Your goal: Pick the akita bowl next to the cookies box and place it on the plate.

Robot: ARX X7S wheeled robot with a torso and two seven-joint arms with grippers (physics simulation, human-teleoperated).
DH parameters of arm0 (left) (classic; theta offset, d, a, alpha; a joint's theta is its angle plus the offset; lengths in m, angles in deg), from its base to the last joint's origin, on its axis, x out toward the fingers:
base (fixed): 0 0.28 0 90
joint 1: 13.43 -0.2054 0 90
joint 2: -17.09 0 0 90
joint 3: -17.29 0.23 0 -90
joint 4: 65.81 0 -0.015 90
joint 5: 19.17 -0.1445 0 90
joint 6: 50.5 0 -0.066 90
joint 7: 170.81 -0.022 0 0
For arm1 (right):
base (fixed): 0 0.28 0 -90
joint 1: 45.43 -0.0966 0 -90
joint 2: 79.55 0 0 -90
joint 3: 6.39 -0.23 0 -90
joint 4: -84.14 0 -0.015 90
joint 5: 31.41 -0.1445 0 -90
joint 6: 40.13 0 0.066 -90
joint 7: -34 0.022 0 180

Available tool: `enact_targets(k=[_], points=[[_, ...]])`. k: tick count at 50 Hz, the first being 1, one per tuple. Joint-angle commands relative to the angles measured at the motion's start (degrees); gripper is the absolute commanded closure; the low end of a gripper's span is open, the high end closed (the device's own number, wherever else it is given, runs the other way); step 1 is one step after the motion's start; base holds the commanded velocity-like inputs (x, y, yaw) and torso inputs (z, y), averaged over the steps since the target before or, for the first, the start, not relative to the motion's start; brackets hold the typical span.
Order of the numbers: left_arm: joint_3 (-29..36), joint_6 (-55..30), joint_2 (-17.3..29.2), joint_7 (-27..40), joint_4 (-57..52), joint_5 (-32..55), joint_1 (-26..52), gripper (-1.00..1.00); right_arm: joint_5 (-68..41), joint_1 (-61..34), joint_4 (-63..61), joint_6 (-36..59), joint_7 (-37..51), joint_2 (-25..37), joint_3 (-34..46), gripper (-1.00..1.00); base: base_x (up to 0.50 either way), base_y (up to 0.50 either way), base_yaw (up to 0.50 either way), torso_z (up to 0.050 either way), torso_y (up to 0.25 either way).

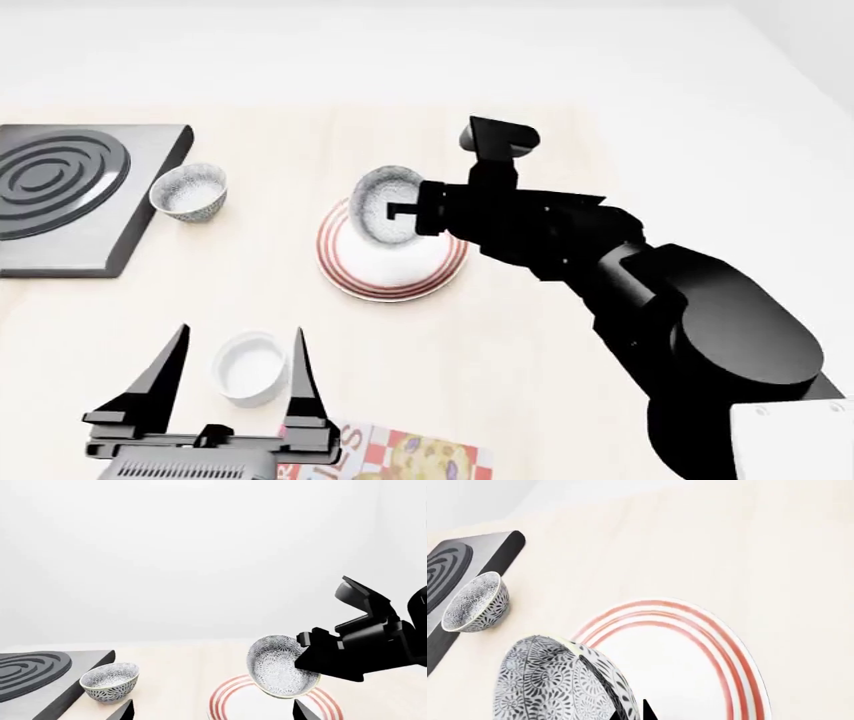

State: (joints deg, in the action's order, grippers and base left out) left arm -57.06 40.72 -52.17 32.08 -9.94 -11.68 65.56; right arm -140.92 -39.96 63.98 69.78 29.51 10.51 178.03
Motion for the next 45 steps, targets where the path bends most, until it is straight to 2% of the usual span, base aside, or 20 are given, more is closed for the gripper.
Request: enact_targets(k=[1, 6, 8, 10, 11, 23, 26, 30, 35, 36, 37, 39, 43, 45], points=[[-0.01, 1.07, 0.28, -0.06, -0.42, 0.58, -0.25, -1.00, -0.45, 0.12, -0.43, -0.37, -0.46, -0.05, -0.91, 1.00, 0.00, 0.00, 0.00, 0.000, -0.244], [0.45, 1.66, 0.25, 0.30, 0.27, -1.23, -0.04, -1.00, -0.13, 0.45, -0.53, -0.57, -0.65, -0.05, -0.85, 1.00, 0.00, 0.00, 0.00, -0.005, -0.250], [-0.26, 3.29, 0.23, -0.38, 0.42, 1.95, -0.29, -1.00, -0.20, 0.48, -0.44, -0.62, -0.58, -0.05, -0.92, 1.00, 0.00, 0.00, 0.00, -0.004, -0.146], [-0.09, 2.14, 0.43, -0.06, 0.10, 0.82, 0.06, -1.00, -0.21, 0.45, -0.55, -0.43, -1.33, -0.05, -0.91, 1.00, 0.00, 0.00, 0.00, 0.000, 0.000], [-0.04, 2.30, 0.46, -0.19, 0.18, 1.02, 0.11, -1.00, -0.69, 0.39, -0.35, -0.50, -1.08, -0.05, -1.13, -1.00, 0.00, 0.00, 0.00, 0.000, 0.000], [0.26, 2.97, 0.46, -0.08, 0.86, 0.96, 0.14, -1.00, -1.13, 0.43, -0.11, -1.57, -0.45, -0.05, -0.85, -1.00, 0.00, 0.00, 0.00, 0.000, 0.000], [0.07, 2.67, 0.61, -0.04, 0.52, 1.40, 0.28, -1.00, -1.24, 0.03, 0.14, -4.46, -0.78, -0.05, -1.12, -1.00, 0.00, 0.00, 0.00, 0.000, 0.000], [0.17, 2.58, 0.68, 0.15, 0.36, 1.10, 0.13, -1.00, -0.47, -2.68, 0.12, -8.56, -0.34, -0.05, -0.98, -1.00, 0.00, 0.00, 0.00, 0.000, 0.000], [-0.16, 2.28, 0.65, 0.61, 0.23, 1.41, 0.08, -1.00, 2.12, -10.08, -0.96, -11.12, 4.60, 1.03, 0.39, -1.00, 0.00, 0.00, 0.00, 0.000, 0.000], [-0.13, 2.30, 0.62, 0.65, 0.30, 1.36, 0.09, -1.00, 1.54, -10.91, -7.71, -11.88, 7.98, 4.57, -0.58, -1.00, 0.00, 0.00, 0.00, 0.000, 0.000], [0.09, 2.46, 0.56, 0.69, 0.41, 0.97, 0.04, -1.00, 3.16, -12.69, -16.31, -14.18, 16.07, 11.87, -0.56, -1.00, 0.00, 0.00, 0.00, 0.000, 0.000], [0.13, 3.52, 0.56, 0.64, 0.52, 0.78, -0.14, -1.00, 2.71, -13.73, -33.50, -16.14, 23.19, 18.96, -2.24, -1.00, 0.00, 0.00, 0.00, 0.000, 0.000], [-0.26, 3.33, 0.57, 0.77, 0.44, 1.88, -0.16, -1.00, 1.28, -13.52, -56.71, -20.19, 31.91, 32.17, -6.21, -1.00, 0.00, 0.00, 0.00, 0.000, 0.000], [-0.12, 3.43, 0.65, 0.72, 0.48, 1.65, -0.13, -1.00, 7.71, -13.74, -67.57, -23.63, 38.42, 38.70, -5.72, -1.00, 0.00, 0.00, 0.00, 0.000, 0.196]])
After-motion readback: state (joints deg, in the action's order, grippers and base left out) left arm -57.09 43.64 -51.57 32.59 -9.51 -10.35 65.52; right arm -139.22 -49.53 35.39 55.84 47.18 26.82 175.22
